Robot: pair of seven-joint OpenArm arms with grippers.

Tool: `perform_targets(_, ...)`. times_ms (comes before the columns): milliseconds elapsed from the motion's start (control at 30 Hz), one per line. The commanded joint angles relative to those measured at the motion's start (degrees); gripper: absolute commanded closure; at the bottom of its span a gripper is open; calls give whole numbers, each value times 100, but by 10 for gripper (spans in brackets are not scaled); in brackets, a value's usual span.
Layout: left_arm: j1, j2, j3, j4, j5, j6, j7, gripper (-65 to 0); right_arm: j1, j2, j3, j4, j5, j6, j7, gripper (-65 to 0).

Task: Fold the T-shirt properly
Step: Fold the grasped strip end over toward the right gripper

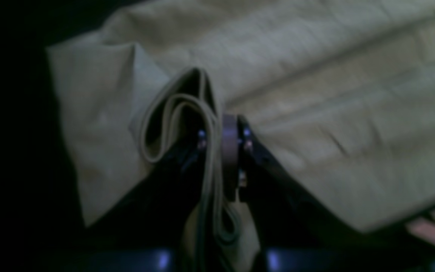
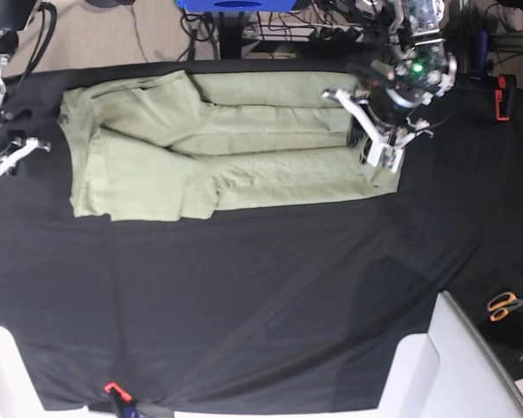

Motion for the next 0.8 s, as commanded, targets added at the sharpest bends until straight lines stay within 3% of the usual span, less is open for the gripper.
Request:
perform_targets(0, -100, 9, 152, 84, -106, 105, -148, 0, 64, 102, 27, 108, 20, -10, 113, -18)
perform_targets(100, -223, 132, 398, 93, -229, 456, -148, 0, 64, 102, 19, 108, 20, -1, 113, -18)
perform_targets(300, -583, 176, 758, -250, -660, 694, -130, 0, 64, 102, 19, 108, 20, -1, 113, -18)
perform_targets(433, -733, 168, 1180, -592, -704, 1089, -157, 0, 64, 111, 19, 108, 20, -1, 113, -18)
perform_targets(767, -812, 168, 1620, -830, -651, 1133, -148, 0, 72, 120, 27, 108, 20, -1, 113, -18)
